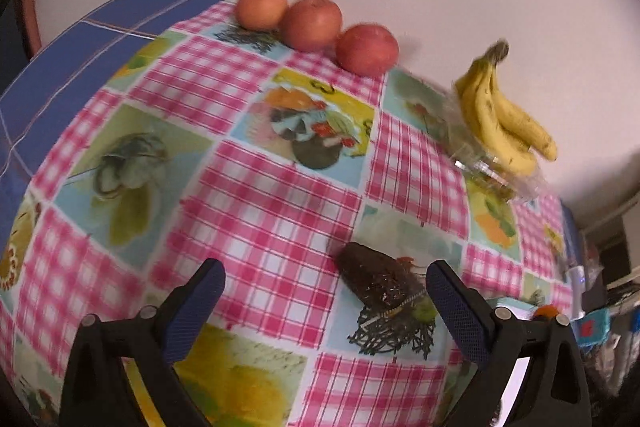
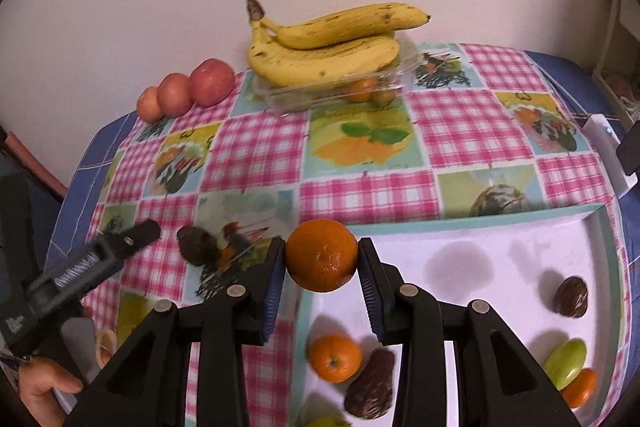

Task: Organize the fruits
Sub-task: 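Lift the tangerine with the right tool while the left tool grasps a dark brown fruit, then carry the tangerine and the dark brown fruit over the white tray with both tools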

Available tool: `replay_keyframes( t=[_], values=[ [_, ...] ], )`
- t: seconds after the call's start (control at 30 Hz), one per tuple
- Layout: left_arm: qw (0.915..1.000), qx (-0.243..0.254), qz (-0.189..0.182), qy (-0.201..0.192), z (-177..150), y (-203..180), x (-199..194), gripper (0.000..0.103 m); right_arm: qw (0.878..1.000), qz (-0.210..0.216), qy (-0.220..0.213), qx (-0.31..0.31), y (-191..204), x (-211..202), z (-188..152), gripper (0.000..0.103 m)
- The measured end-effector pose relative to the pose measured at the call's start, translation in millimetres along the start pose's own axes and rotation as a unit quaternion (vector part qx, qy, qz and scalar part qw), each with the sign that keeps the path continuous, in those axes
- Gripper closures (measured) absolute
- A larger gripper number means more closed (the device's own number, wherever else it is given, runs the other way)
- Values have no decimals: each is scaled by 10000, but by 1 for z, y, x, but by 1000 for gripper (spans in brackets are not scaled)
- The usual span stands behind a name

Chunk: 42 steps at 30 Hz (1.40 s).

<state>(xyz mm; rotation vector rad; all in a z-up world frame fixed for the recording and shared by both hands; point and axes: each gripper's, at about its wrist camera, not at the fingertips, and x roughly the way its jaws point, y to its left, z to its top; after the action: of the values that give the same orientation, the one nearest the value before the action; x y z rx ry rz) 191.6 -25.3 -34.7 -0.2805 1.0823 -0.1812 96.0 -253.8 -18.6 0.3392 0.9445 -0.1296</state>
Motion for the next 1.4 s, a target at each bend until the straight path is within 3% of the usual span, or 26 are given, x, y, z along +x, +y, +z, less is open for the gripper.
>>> replay_keyframes(
  t=[0.1, 0.17, 0.23, 0.33, 0.67, 0.93, 1.4],
  values=[
    [9996, 173, -72, 209, -2, -11, 16, 21, 10000, -86, -14, 33, -8, 1, 6, 65],
    [9992, 230, -151, 277, -3, -15, 21, 23, 9999, -140, 2, 62, -14, 2, 10, 65],
    [9990, 242, -220, 304, -3, -17, 23, 38, 9998, -201, 2, 68, -19, 2, 12, 65],
    [9988, 214, -282, 342, -2, -18, 25, 51, 9996, -255, 27, 122, -25, 2, 14, 65],
    [9967, -81, -635, 498, -4, -16, 39, 58, 9995, -268, 8, 156, -32, -3, 16, 65],
    [9954, -185, -864, 378, 0, -18, 21, 63, 9989, -330, -40, 333, -51, -14, 19, 65],
    [9860, 229, -1637, 220, 0, -84, -22, 63, 9924, -903, -85, 826, -126, -44, 16, 65]
  ],
)
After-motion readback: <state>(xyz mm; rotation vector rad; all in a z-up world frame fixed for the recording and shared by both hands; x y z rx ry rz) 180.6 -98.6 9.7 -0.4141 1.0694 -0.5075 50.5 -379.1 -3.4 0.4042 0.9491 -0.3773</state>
